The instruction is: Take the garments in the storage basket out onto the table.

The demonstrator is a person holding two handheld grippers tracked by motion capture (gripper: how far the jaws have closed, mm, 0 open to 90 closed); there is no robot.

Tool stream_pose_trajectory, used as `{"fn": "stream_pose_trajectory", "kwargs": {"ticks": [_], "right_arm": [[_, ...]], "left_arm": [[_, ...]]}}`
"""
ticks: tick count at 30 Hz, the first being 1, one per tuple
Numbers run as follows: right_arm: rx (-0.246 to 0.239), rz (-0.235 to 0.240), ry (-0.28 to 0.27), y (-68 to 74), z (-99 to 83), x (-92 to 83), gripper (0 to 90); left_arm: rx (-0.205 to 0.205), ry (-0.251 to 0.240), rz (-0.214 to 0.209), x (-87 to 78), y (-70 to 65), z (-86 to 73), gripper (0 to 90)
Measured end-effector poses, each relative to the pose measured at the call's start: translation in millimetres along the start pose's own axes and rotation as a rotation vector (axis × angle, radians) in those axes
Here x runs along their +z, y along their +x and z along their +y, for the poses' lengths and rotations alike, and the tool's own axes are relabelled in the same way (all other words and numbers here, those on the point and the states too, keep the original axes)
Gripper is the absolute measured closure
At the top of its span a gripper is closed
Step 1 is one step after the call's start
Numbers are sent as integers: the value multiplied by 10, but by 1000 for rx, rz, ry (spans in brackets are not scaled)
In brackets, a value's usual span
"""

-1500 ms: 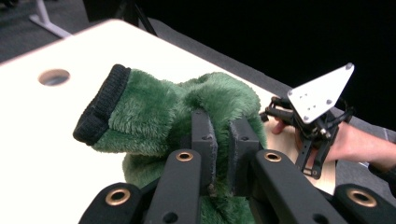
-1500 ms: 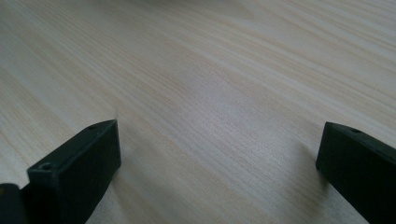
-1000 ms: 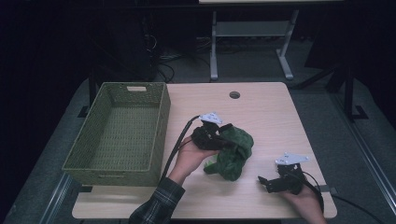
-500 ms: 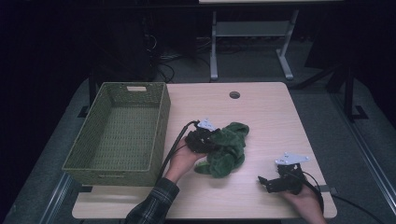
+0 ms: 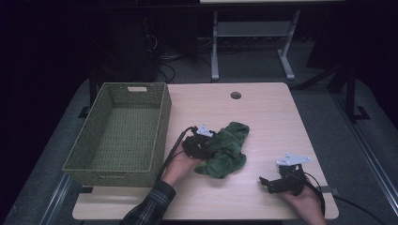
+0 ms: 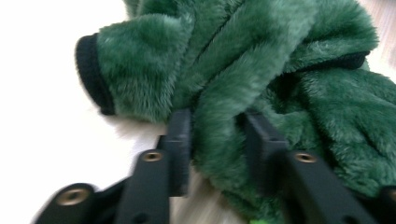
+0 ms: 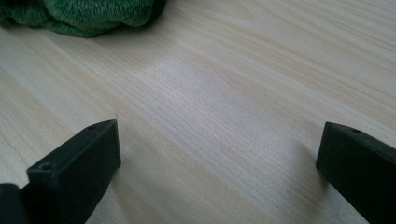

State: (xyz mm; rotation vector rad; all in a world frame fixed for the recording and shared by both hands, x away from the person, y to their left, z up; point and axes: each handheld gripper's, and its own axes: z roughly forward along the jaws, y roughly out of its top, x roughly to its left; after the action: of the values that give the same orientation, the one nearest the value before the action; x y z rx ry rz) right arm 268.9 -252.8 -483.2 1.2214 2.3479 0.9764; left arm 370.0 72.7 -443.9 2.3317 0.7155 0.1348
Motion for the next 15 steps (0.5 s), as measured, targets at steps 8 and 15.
{"fn": "stream_pose_trajectory", "kwargs": {"ticks": [8,15], "right_arm": [[1,1,0,0,0,0,0],[1,0,-1,1,0,1,0]], "left_arm": [[3,-58,-38,-273,-100,58,474],[34,-111,-100,-464,-282,144,490]]}}
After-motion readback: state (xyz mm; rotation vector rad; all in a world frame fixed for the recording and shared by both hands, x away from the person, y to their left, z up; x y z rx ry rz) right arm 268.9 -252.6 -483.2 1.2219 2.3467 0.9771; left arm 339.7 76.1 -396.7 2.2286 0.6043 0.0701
